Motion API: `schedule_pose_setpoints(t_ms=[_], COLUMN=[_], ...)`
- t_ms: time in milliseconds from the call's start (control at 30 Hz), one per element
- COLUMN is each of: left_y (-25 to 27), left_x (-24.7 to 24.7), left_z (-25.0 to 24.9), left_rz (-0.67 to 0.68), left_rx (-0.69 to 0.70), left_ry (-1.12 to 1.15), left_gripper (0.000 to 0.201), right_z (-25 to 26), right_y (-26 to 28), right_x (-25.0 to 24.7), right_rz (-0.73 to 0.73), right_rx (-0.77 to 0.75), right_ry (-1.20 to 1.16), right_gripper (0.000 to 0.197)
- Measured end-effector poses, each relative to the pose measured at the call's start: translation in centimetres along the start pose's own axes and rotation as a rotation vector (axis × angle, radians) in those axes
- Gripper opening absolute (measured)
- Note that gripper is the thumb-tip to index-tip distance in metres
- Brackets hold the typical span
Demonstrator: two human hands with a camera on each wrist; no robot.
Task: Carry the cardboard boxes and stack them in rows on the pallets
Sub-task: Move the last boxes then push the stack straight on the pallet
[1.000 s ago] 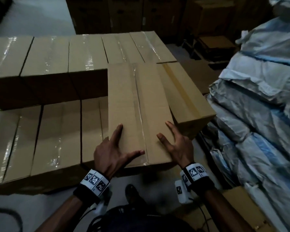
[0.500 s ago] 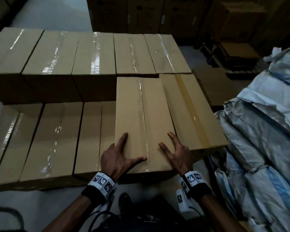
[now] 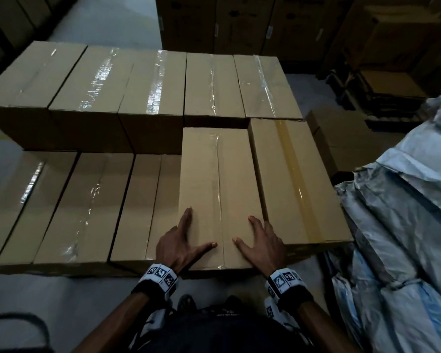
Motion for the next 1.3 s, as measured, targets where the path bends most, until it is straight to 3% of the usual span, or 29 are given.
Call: schedule_pose_setpoints(t_ms=[133,267,367,467,567,1300], left_y=[0.5,0.7,1.1,1.8,1.8,-3.0], left_x=[1.1,1.3,1.8,2.3,2.4,2.0], left_z=[0.4,1.2,2.1,2.8,2.6,0.7], left_rz=[0.056,0.117,0.21,0.264,0.259,0.234], left_rx=[0.026,0.066,0.133,0.186,0.196,0.19], left_ry=[0.069,0.147,0.151,0.124,0.1,0.103], left_gripper=[0.127,0.138,0.144,0.144,0.14,0.137], right_z=[-0.9,-1.4,-2.0,-3.5,-4.7,-4.1], right_y=[0.5,1.6,1.9,1.4,0.7,-4.9], right_x=[0.2,-2.0,-2.8,-0.9,0.7,-1.5], right_rz=[0.008,-0.145,-0.136,0.12,0.255,0.22], right_rx=[-0.076,-0.269,-0.411,-0.462,-0.476,-0.482], right_ry=[0.0,-0.035,0.12,0.328,0.445,0.449], right_gripper=[0.077,0.07,0.096,0.123,0.133,0.127])
Point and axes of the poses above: each hand's wrist, its own y-axis away from the middle knuckle, its own x-axis out of the palm, z = x × y, the point moved 8 cm from there along -y, towards the middle knuckle, and after that the axes turned 9 degrees about -x, right-handed, at the moved point
